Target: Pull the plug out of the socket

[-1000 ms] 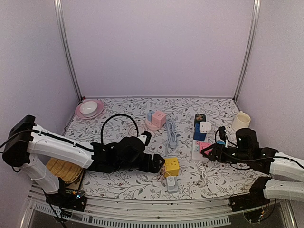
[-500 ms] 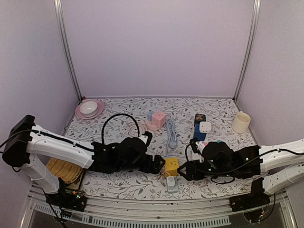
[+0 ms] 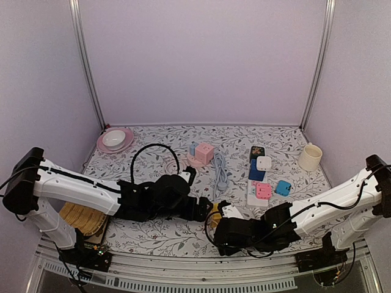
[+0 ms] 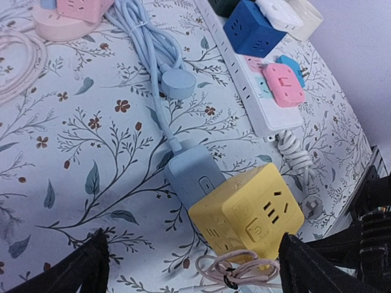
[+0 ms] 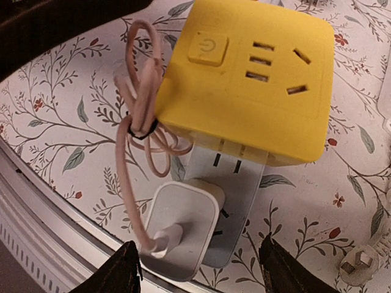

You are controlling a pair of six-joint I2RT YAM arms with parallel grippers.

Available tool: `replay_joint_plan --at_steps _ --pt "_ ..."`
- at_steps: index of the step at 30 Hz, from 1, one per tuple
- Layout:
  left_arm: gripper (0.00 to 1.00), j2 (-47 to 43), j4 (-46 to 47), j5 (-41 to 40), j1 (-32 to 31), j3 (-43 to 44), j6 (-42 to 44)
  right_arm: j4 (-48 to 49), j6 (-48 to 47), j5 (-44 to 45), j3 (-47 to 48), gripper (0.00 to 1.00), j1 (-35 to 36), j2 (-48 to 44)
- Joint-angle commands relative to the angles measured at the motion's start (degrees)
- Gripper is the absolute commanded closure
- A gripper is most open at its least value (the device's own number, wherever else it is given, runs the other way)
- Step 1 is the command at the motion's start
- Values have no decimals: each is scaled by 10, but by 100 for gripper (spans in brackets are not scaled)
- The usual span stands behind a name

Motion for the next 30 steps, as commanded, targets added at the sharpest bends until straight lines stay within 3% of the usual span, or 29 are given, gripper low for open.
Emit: replay_joint_plan --at_steps 1,6,9,13,18,23,30 --pt "3 -9 -4 -10 -8 9 -5 -33 23 54 33 31 1 31" --pt "3 -12 -6 -13 -7 5 -6 -42 24 81 56 34 -1 59" --pt "3 -11 -5 -11 -6 5 -5 -43 12 86 67 46 -5 71" --pt "3 -8 5 -2 -2 2 -6 -45 -4 96 64 71 -10 65" --pt "3 5 39 36 13 -2 -5 -38 -65 115 44 86 -10 36" --pt "3 33 48 52 20 12 -3 -14 -142 124 21 87 -10 17" --pt "3 75 48 67 29 39 4 5 -145 106 11 86 -10 17"
